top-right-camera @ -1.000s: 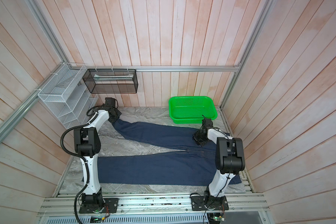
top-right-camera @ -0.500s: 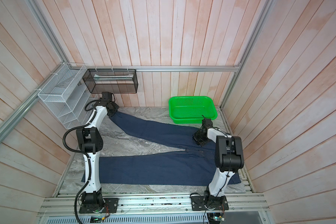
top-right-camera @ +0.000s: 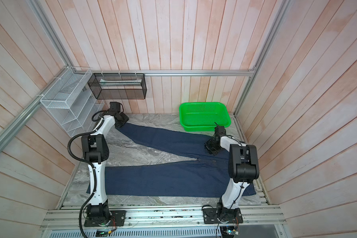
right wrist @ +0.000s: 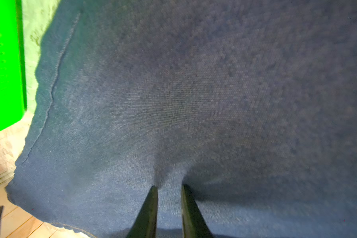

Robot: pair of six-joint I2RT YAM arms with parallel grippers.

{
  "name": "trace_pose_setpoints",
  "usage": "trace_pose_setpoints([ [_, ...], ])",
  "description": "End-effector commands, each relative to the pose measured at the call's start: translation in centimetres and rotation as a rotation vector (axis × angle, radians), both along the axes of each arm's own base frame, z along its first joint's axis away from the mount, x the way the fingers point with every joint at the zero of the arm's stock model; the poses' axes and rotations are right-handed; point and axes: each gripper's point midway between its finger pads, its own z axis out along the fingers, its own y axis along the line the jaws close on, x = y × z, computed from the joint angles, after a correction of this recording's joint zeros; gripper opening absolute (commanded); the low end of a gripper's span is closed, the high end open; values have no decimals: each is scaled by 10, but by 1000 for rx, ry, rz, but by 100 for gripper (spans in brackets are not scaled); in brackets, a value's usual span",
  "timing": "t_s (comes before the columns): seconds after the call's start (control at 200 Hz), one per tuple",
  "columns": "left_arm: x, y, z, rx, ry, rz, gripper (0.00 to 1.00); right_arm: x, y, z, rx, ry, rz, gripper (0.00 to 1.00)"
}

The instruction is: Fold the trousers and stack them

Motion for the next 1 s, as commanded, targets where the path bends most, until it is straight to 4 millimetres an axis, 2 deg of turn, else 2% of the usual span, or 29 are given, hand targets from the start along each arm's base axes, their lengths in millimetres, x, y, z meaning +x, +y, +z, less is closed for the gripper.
trace_pose_setpoints([
  [0.0, -5, 6, 81, 41, -179, 12, 64, 0, 0, 6, -1, -1, 0, 24],
  [0.05, -15, 8, 83, 60, -161, 10, 66, 0, 1, 6, 1, -2, 3, 24],
  [0.135, -32, 14, 71, 90, -107, 16, 67, 1, 3, 7, 5, -7, 3, 24],
  [0.26, -52, 25, 33, 66, -52, 42, 63, 0, 6, 6, 10, -6, 9, 25],
  [0.345, -58, 30, 14, 37, -44, 59, 60, 0, 7, 7, 10, -5, 13, 25],
  [0.775, -48, 19, -44, -67, -39, 47, 58, -3, 8, 7, 8, -4, 17, 25],
  [0.94, -40, 10, -59, -100, -27, 24, 47, -2, 7, 8, 6, -5, 19, 25],
  [0.995, -40, 10, -63, -100, -16, 23, 46, -2, 7, 8, 5, -5, 20, 24],
])
